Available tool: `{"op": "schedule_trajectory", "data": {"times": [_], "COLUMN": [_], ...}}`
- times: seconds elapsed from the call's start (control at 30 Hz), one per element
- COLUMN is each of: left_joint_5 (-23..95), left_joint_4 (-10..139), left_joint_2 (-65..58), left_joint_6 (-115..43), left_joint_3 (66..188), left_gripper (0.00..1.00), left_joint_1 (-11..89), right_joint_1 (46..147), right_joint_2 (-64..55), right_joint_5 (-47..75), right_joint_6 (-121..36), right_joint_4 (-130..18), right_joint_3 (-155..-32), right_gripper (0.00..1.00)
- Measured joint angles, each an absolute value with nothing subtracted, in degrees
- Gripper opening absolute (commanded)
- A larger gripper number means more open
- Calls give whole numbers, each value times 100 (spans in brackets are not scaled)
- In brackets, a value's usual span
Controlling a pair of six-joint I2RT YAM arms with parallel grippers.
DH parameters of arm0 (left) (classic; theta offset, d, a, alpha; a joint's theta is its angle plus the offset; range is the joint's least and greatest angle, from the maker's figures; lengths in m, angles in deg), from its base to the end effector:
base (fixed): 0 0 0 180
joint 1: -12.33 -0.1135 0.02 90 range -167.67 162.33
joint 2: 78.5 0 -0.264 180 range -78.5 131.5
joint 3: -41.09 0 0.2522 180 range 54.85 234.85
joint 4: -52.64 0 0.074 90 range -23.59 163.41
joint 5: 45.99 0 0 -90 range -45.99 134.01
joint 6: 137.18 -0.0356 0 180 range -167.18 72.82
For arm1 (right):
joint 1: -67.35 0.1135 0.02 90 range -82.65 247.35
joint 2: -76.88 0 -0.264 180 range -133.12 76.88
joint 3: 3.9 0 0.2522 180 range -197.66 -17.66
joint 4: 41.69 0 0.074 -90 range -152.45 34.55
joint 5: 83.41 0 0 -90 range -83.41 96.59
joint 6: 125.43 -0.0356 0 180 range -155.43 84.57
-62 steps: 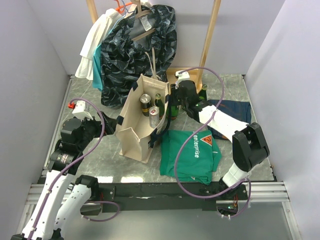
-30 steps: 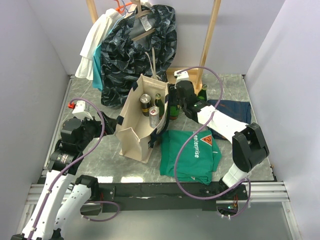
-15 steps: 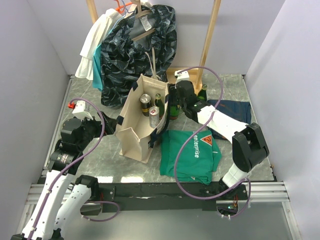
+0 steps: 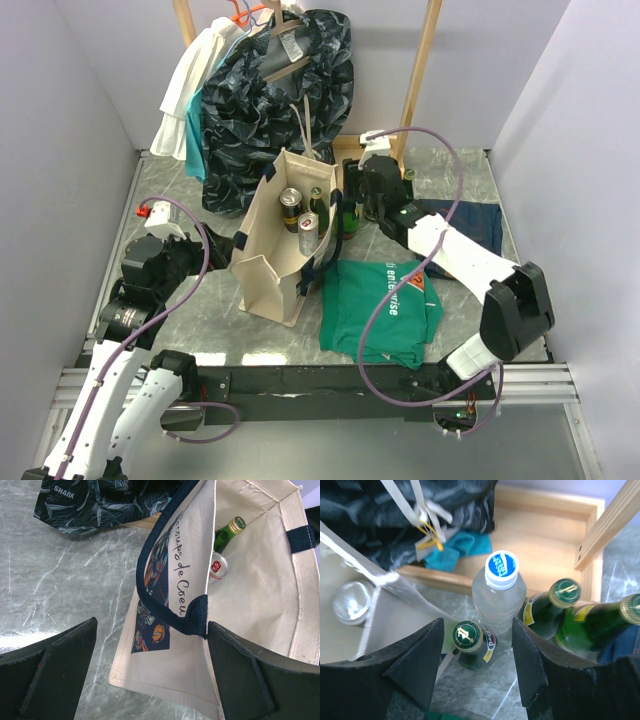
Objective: Take the beverage out of the canvas bag
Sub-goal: Place the drink at the center of the board, then take out the drink from the canvas bag.
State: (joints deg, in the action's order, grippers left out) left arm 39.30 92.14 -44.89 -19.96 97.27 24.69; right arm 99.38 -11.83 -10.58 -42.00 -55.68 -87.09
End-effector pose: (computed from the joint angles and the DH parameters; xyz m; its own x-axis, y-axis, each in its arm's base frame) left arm 0.1339 -0.0323 0.3246 -0.3856 -0.3822 -0.8398 0.1278 0.8793 -0.4588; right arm 0.3166 0.1857 0.3171 -0.3123 -0.0664 -0.9477 -0.2367 0.9715 0.0099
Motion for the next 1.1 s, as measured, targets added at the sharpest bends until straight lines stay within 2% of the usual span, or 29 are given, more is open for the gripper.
{"op": "schedule_trajectory", "data": {"times": [0.23, 0.63, 1.1], "left_joint_5": [3930, 3919, 3908], "left_joint_4": [9214, 9214, 9214], "left_joint_2": [-4491, -4491, -4491], "left_joint_6": [-1996, -1994, -1994], "left_joint_3": [9727, 9727, 9727], "left_gripper": [96, 96, 96], "left_joint_1": [2469, 2469, 2469], "right_joint_1": [9947, 9962, 10128], "right_joint_2": [-818, -560, -914], "right_joint_5": [-1014, -249, 1893], "right_joint_6": [-4198, -4143, -3628], "right_joint_4": [-5736, -6370, -7599], "right_joint_3": [-8755, -9140, -10425], "right_gripper": [69, 74, 73]}}
